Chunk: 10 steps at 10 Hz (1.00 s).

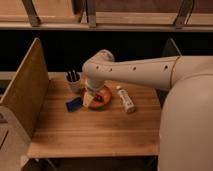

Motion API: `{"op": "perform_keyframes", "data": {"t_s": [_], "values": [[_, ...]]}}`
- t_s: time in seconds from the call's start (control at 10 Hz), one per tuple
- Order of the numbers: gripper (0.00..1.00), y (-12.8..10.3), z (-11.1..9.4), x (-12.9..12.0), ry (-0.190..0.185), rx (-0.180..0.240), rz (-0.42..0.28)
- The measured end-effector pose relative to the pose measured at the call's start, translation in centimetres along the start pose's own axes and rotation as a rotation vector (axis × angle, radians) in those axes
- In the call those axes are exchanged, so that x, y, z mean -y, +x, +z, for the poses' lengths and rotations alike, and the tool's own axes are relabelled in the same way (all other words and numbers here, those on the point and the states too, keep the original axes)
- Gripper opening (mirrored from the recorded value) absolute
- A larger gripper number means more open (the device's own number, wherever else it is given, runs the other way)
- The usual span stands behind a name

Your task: Wipe the white sponge on the table

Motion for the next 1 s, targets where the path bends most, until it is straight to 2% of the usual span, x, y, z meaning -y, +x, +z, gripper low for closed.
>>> {"op": "perform_keyframes", "data": {"t_s": [0.1, 0.2, 0.4, 0.5, 0.7, 1.0], "values": [[0.8, -1.7, 1.2, -0.4, -0.018, 0.002, -0.066], [0.8, -4.7, 3.5, -0.9, -0.047, 0.001, -0.174], [0.8, -7.7, 6.4, -1.3, -0.089, -0.014, -0.298], [0.8, -8.8, 7.6, -0.8, -0.095, -0.021, -0.339], [0.8, -9.9, 8.9, -0.4, -0.1, -0.027, -0.379], [0.8, -9.6, 8.9, -0.4, -0.098, -0.032, -0.379]]}}
